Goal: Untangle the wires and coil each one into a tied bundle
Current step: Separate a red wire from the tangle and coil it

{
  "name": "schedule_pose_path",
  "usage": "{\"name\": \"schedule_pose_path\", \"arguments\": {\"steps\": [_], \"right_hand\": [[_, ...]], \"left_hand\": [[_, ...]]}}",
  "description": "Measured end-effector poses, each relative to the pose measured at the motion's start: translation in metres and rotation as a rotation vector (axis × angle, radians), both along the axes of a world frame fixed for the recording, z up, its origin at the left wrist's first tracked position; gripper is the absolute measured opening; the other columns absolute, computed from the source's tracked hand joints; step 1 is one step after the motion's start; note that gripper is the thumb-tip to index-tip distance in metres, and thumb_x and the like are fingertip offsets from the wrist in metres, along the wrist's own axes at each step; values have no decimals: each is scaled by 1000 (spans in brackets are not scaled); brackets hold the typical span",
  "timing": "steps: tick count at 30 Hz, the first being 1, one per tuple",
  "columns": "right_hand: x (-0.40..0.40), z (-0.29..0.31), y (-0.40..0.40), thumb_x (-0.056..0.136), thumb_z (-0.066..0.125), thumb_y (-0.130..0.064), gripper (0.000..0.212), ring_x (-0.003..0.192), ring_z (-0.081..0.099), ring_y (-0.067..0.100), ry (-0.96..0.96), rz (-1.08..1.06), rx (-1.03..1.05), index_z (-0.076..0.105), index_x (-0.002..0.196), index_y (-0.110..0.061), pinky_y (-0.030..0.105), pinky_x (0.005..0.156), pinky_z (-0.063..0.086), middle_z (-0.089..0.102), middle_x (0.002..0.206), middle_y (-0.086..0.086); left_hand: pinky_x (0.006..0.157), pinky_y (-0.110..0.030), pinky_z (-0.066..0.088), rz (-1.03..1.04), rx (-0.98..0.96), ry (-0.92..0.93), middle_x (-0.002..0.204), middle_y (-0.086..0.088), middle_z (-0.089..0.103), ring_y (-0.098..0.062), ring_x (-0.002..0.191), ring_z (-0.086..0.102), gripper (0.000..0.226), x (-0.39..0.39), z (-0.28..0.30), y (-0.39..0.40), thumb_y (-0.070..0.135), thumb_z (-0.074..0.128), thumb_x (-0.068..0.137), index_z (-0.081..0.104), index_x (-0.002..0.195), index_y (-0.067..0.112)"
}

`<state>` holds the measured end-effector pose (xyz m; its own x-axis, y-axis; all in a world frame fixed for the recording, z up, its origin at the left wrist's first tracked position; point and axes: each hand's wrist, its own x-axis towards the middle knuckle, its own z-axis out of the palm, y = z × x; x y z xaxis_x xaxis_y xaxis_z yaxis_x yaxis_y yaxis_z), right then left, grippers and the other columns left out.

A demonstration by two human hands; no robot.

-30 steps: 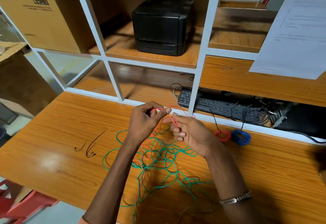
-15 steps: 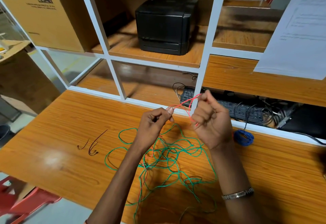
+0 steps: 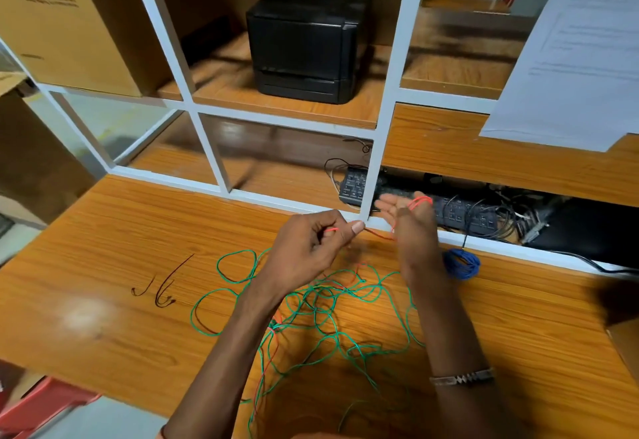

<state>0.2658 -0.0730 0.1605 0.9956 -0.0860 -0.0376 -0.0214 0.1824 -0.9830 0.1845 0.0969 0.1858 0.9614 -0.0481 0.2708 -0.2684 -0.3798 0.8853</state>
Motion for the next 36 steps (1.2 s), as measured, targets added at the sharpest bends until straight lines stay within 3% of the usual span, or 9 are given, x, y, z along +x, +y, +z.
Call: {"name": "schedule_pose_path", "arguments": {"steps": [3, 6, 10, 13, 18, 25, 31, 34, 36], "right_hand": [[-13, -7, 1, 103, 39, 7, 25, 92, 70, 16, 109, 347, -189, 51, 123, 0, 24, 82, 53, 73, 100, 8], [-32, 4, 6, 105, 42, -3, 24, 76, 63, 24, 259, 646, -61, 65, 112, -8, 36, 79, 50, 71, 83, 10], [-39, 23, 7, 105, 26, -64, 81, 45, 23, 13, 409, 1015, 101, 71, 103, 3, 29, 48, 19, 37, 52, 2], [-39, 28, 8, 100, 26, -73, 91, 40, 13, 13, 436, 1177, 273, 66, 93, 8, 31, 46, 9, 25, 43, -2], [-30, 28, -2, 110, 29, -45, 63, 34, 17, 8, 324, 1075, 860, 63, 83, 0, 22, 38, 21, 19, 39, -7], [-11, 38, -15, 113, 29, -21, 43, 44, 32, 7, 109, 475, 1282, 60, 127, 5, 20, 48, 35, 38, 55, -7], [-8, 17, -9, 108, 32, 0, 33, 96, 72, 19, -29, 78, 595, 35, 142, 0, 24, 88, 57, 68, 107, 13], [-15, 7, -6, 108, 36, -3, 31, 101, 73, 25, 62, 197, 118, 38, 139, -5, 35, 100, 53, 71, 111, 21], [-22, 6, -8, 98, 53, -7, 31, 91, 70, 27, 161, 432, -51, 52, 129, -4, 37, 90, 53, 70, 108, 31]], "left_hand": [[56, -35, 26, -11, -143, -28, 60, -11, 32, -20, 59, 29, 27, 5, 6, 4, 32, 77, 93, 62, 74, 20], [55, -31, 26, 47, -176, -62, 60, 3, 34, -14, 59, 29, 25, 9, 10, 8, 24, 80, 90, 62, 73, 19], [55, -30, 26, 183, -197, -70, 59, 10, 32, -12, 59, 30, 32, 15, 5, 18, 41, 82, 81, 68, 74, 13], [57, -35, 26, 183, -258, -56, 59, -3, 33, -17, 61, 30, 39, 15, 0, 20, 45, 83, 79, 70, 76, 8], [71, -40, 38, 90, -229, 13, 81, -31, 67, -20, 77, 50, 34, 17, -11, 17, 54, 71, 91, 81, 87, 21], [57, -37, 23, -53, -90, 145, 58, -18, 42, -14, 58, 31, 28, 8, -22, 7, 42, 70, 99, 82, 84, 21], [54, -33, 21, -159, -116, 163, 55, 8, 37, -14, 57, 28, 32, -6, -13, -10, 28, 76, 96, 71, 64, 26], [53, -18, 25, -83, -178, 75, 52, 18, 43, 1, 55, 32, 29, -1, -6, -6, 10, 74, 96, 69, 69, 20], [57, -15, 31, 4, -192, 23, 56, 19, 53, 4, 57, 39, 19, 6, -6, 0, 8, 77, 93, 73, 75, 9]]}}
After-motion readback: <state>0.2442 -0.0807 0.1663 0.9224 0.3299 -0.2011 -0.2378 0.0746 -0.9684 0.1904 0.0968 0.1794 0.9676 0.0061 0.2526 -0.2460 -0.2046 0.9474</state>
